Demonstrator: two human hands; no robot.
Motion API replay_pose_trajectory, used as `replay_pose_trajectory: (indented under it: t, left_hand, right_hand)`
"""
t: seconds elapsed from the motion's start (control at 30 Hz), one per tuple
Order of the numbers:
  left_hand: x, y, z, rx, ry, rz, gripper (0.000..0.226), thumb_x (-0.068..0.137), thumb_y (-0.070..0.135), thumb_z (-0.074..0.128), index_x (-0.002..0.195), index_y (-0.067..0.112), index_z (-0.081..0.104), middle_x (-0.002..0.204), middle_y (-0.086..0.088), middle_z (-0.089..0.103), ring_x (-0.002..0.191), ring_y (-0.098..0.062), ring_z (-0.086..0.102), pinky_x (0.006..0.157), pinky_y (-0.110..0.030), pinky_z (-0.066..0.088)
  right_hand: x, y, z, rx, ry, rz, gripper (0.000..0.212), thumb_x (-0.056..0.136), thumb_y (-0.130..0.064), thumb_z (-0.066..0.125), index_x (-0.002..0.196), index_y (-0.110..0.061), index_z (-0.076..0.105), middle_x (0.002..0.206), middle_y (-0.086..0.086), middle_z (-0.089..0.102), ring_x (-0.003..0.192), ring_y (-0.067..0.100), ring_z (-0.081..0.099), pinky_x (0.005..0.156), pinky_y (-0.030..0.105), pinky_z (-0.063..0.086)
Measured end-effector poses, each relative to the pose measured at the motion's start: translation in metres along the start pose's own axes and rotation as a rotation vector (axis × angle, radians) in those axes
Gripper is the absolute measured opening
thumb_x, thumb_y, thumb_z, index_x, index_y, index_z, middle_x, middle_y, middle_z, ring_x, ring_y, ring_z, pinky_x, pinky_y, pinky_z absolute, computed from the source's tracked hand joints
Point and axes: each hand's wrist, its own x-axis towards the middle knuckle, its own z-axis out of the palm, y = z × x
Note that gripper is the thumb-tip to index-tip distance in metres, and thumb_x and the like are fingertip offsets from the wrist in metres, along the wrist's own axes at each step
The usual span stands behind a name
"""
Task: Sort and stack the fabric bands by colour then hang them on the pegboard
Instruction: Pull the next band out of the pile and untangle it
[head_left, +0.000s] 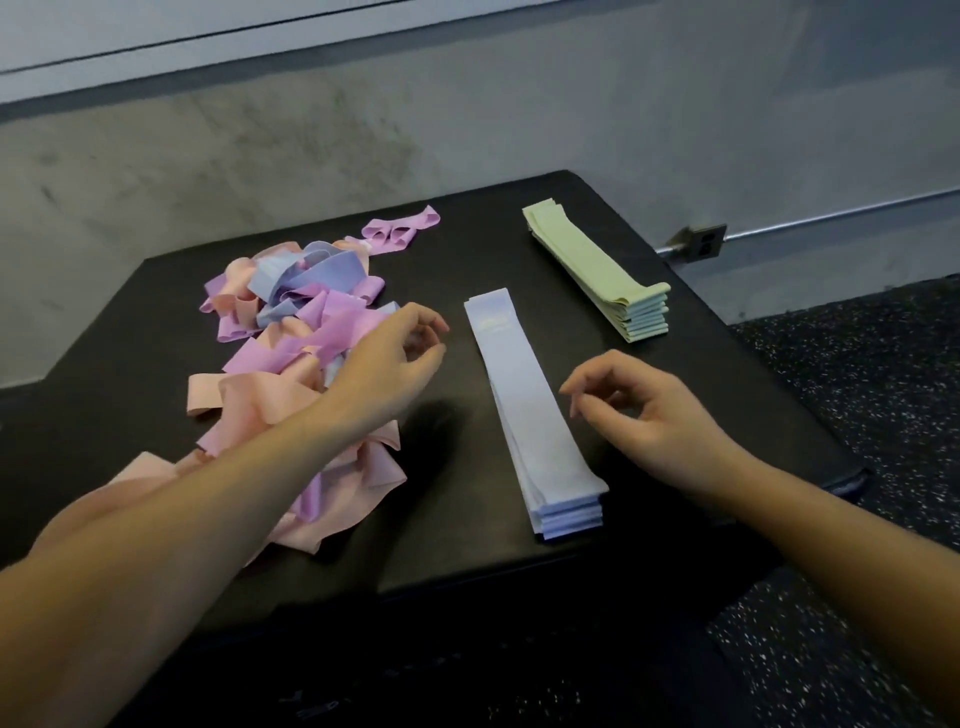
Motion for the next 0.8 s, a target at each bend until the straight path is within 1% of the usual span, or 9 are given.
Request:
replay_pose_trajectory:
  t: [0.1,0.17,0.23,0.3,0.37,0.43,0.63,0.73,0.8]
  left_hand:
    - [-0.026,-0.026,-0.023,0.238,0.010,0.076,0.034,0.095,0.031,0.068,0.126,0.028,0.057,0.119,0.010,0.062,0.109,-0.010,0.057,0.091,-0.021,0.043]
    - [-0.038,-0.047,-0.036,0.391,0.038,0.052,0.054,0.089,0.047,0.071,0.136,0.030,0.051,0.133,0.006,0.058,0.121,-0.017,0.053,0.101,-0.034,0.042]
    - [-0.048,-0.062,-0.048,0.455,0.026,-0.025,0.070,0.081,0.064,0.065,0.141,0.036,0.041,0.141,0.007,0.052,0.126,-0.019,0.051,0.103,-0.048,0.044]
    - [-0.053,-0.072,-0.055,0.492,-0.006,-0.060,0.078,0.075,0.076,0.052,0.143,0.041,0.035,0.146,0.010,0.048,0.130,-0.018,0.048,0.104,-0.054,0.041]
    - [-0.055,-0.080,-0.059,0.528,-0.043,-0.075,0.079,0.081,0.072,0.055,0.149,0.039,0.033,0.154,0.010,0.040,0.139,-0.017,0.040,0.114,-0.051,0.032]
    - [-0.056,-0.087,-0.061,0.555,-0.037,-0.070,0.076,0.087,0.064,0.058,0.152,0.035,0.032,0.159,0.009,0.036,0.143,-0.017,0.036,0.114,-0.044,0.029]
    - [-0.076,-0.115,-0.049,0.277,0.161,-0.123,0.065,0.086,0.064,0.056,0.142,0.038,0.037,0.137,0.007,0.050,0.122,-0.018,0.048,0.096,-0.043,0.044]
    - [-0.078,-0.122,-0.044,0.356,0.182,-0.122,0.075,0.079,0.066,0.045,0.146,0.033,0.036,0.142,0.005,0.041,0.125,-0.023,0.047,0.097,-0.045,0.044]
    - [-0.078,-0.124,-0.041,0.397,0.216,-0.127,0.078,0.079,0.067,0.042,0.148,0.029,0.037,0.149,0.001,0.027,0.127,-0.029,0.045,0.098,-0.046,0.045]
  right_hand:
    - [0.013,-0.010,0.011,-0.048,-0.095,0.103,0.020,0.096,-0.018,0.063,0.102,-0.037,0.063,0.095,-0.014,0.066,0.091,0.004,0.065,0.079,0.018,0.052]
    - [0.022,-0.016,0.022,-0.094,-0.132,0.111,0.023,0.096,-0.019,0.064,0.104,-0.040,0.061,0.096,-0.014,0.065,0.088,0.004,0.064,0.076,0.018,0.053]
    - [0.033,-0.025,0.034,-0.128,-0.158,0.112,0.024,0.096,-0.018,0.064,0.104,-0.041,0.060,0.098,-0.014,0.064,0.088,0.002,0.062,0.075,0.017,0.052]
    - [0.046,-0.034,0.046,-0.153,-0.166,0.087,0.025,0.097,-0.016,0.063,0.102,-0.040,0.060,0.102,-0.015,0.064,0.090,0.000,0.061,0.076,0.014,0.050]
    - [0.060,-0.042,0.060,-0.171,-0.189,0.062,0.025,0.097,-0.013,0.061,0.102,-0.038,0.060,0.106,-0.016,0.063,0.091,-0.004,0.059,0.076,0.009,0.047]
    - [0.077,-0.046,0.075,-0.213,-0.228,0.065,0.024,0.098,-0.011,0.057,0.106,-0.034,0.061,0.111,-0.017,0.062,0.093,-0.007,0.058,0.076,0.007,0.044]
    - [0.126,-0.051,0.120,-0.358,-0.316,0.093,0.025,0.098,-0.014,0.052,0.116,-0.029,0.061,0.115,-0.013,0.063,0.095,0.001,0.058,0.078,0.014,0.042]
    - [0.150,-0.049,0.143,-0.318,-0.238,0.156,0.014,0.097,-0.027,0.057,0.110,-0.030,0.061,0.115,-0.007,0.066,0.100,0.009,0.061,0.081,0.022,0.046]
    - [0.166,-0.047,0.158,-0.286,-0.128,0.222,0.019,0.092,-0.037,0.066,0.109,-0.030,0.060,0.112,-0.008,0.063,0.102,0.011,0.061,0.082,0.027,0.047]
